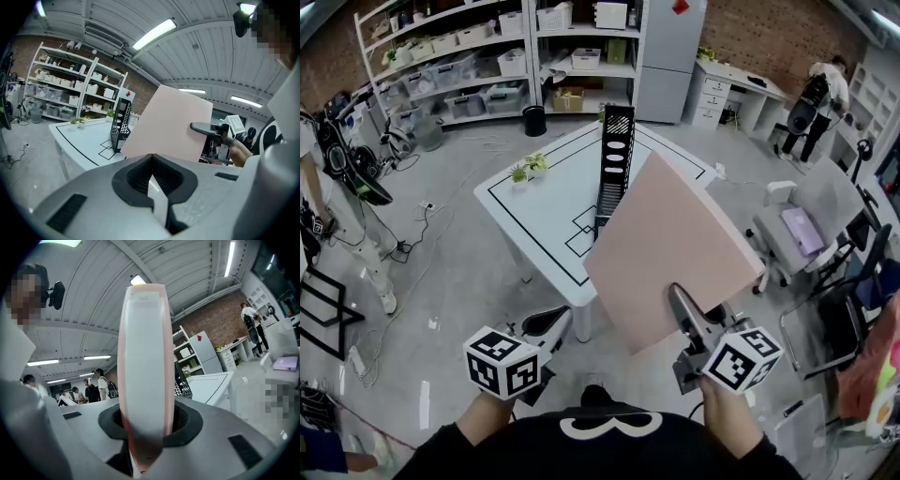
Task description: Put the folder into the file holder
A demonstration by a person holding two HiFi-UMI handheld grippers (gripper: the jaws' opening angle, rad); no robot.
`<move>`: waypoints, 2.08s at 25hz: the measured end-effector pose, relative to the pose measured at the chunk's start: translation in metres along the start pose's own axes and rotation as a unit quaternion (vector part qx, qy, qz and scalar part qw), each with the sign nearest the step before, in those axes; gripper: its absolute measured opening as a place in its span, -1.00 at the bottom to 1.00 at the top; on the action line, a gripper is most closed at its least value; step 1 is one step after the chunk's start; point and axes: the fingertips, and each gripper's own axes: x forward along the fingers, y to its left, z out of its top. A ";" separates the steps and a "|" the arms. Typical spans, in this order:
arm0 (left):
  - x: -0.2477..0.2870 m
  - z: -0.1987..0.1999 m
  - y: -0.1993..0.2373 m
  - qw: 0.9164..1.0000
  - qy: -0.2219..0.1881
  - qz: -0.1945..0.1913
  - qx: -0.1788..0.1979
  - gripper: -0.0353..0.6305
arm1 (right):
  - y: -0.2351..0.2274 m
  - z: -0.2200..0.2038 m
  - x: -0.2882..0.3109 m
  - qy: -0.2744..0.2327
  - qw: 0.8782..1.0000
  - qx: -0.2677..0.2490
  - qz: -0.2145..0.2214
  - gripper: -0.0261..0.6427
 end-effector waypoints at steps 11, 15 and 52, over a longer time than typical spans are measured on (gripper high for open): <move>0.074 0.076 0.060 0.999 -0.026 0.022 0.011 -0.88 | -0.045 0.072 0.077 -0.028 0.999 -0.024 0.029 -0.52; 0.087 0.088 0.073 0.999 -0.031 0.026 0.018 -0.88 | -0.054 0.087 0.092 -0.041 0.998 -0.032 0.023 -0.52; 0.149 0.178 0.255 0.984 0.039 -0.153 0.077 -0.88 | -0.047 0.129 0.270 -0.110 0.961 -0.087 -0.240 -0.52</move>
